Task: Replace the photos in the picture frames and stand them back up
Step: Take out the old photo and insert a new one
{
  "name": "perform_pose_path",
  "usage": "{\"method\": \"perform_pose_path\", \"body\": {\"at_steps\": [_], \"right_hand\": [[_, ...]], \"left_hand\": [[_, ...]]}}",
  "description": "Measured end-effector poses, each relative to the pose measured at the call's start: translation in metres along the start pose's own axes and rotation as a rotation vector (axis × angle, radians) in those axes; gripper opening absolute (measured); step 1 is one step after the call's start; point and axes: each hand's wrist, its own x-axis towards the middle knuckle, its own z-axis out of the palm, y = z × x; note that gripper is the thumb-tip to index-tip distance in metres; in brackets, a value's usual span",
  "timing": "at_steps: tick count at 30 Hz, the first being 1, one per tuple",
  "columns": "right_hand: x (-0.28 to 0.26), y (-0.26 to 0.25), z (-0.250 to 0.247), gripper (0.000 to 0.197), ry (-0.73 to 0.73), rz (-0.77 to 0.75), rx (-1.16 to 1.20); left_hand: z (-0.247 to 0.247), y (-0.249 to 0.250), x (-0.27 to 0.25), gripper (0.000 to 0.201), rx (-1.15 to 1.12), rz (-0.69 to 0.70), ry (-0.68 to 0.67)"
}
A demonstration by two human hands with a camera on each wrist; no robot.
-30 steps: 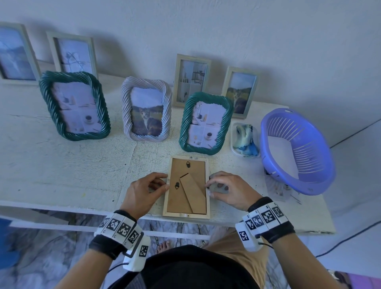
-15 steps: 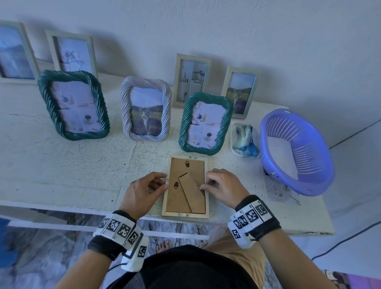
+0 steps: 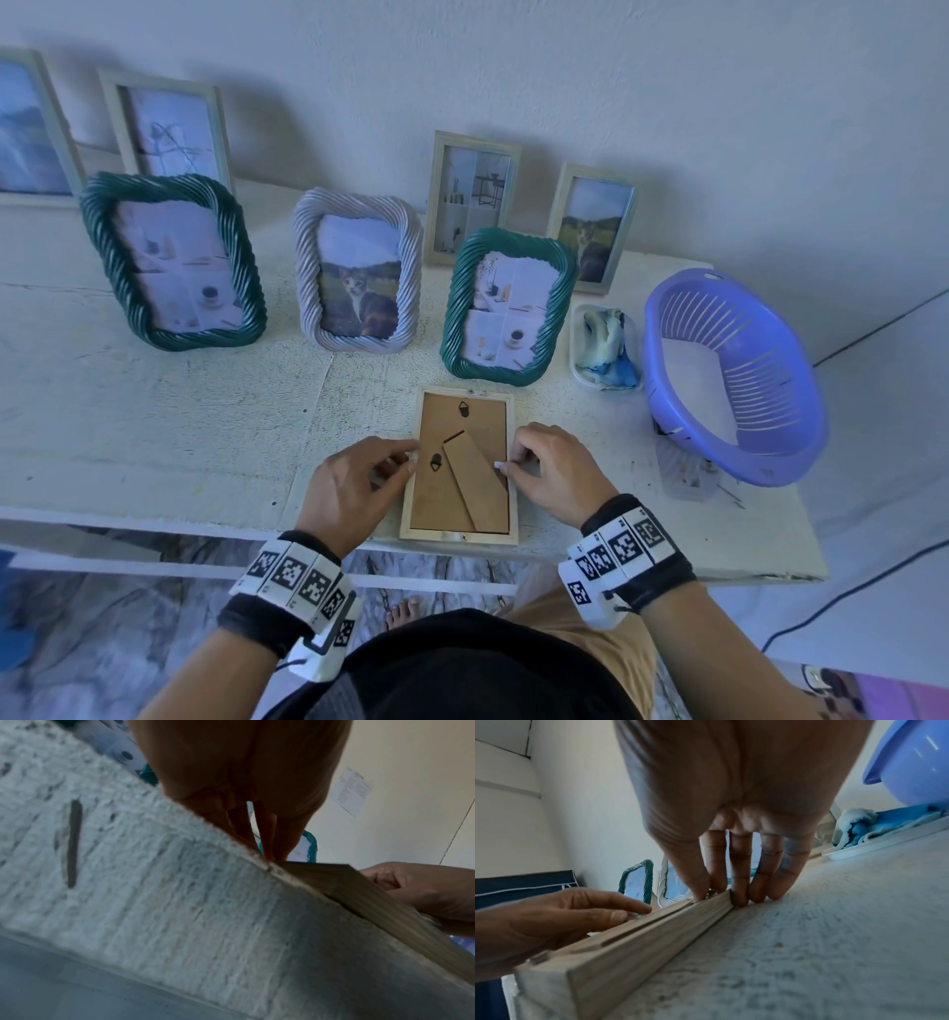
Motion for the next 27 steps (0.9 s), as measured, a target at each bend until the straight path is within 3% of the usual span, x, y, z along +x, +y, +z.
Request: {"method": "perform_pose_path", "body": {"at_steps": [10,17,19,22,27], "right_hand": [[-0.001,-0.006,-0.001,0.028,0.022,0.006,-0.014],[0.004,-0.012,-0.009,0.023,-0.061,0.036,-0.14],[0.01,-0.019,-0.013,0.018,-0.025,0.061,-0.211],[0.025,-0.029,-0.013,0.033,0.037,0.051,-0.232],[0.048,-0.035,-0.006,0.052,-0.074,0.099,-0.281]], "left_hand": [[-0.003,0.005,0.005,0.028,0.126,-0.011,-0.113],[-0.004,0.002,0.005,0.027,0.001,-0.06,-0.078],[-0.005,0.003,0.005,0.026,-0.021,-0.099,-0.076],[-0.006,0.003,0.006,0.022,-0.014,-0.11,-0.092],[-0.006,0.002,0.008,0.021,-0.029,-0.12,-0.105]]}}
